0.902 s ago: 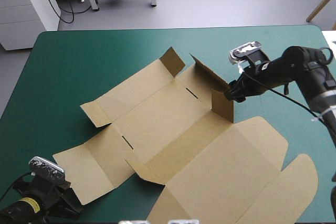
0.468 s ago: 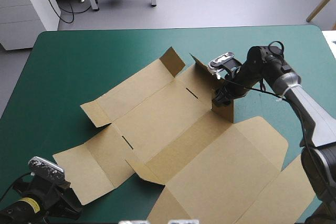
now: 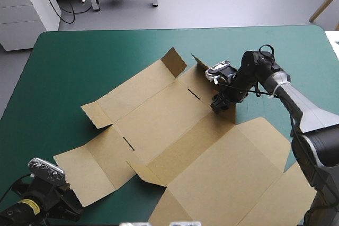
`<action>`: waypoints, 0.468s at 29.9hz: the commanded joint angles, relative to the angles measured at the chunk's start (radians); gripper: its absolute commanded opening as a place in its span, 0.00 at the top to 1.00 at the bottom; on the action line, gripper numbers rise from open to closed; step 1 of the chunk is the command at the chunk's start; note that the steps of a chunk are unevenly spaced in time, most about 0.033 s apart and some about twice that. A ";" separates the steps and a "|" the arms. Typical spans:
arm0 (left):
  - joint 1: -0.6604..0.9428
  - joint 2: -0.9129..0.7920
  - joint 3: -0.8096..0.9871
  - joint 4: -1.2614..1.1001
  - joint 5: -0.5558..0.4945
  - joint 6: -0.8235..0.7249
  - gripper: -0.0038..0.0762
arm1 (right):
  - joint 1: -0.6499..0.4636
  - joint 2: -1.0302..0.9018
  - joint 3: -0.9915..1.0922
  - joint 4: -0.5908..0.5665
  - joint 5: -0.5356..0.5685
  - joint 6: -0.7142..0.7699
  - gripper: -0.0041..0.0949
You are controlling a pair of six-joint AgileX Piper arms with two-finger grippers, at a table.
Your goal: Fold the box
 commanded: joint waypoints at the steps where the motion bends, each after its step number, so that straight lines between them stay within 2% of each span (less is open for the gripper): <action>1: -0.001 0.015 -0.023 0.005 -0.043 -0.012 0.96 | -0.002 -0.041 -0.033 0.004 0.011 -0.012 0.39; 3: -0.001 0.015 -0.023 0.005 -0.043 -0.012 0.96 | -0.002 -0.036 -0.033 -0.010 0.037 -0.012 0.50; 7: -0.001 0.015 -0.023 0.005 -0.043 -0.009 0.96 | -0.002 -0.024 -0.033 -0.035 0.068 -0.012 0.84; 9: -0.001 0.015 -0.023 0.005 -0.043 -0.009 0.96 | -0.002 -0.024 -0.033 -0.035 0.065 -0.008 0.97; 14: -0.001 0.015 -0.023 0.005 -0.043 -0.009 0.96 | -0.002 -0.024 -0.033 -0.035 0.062 0.001 0.97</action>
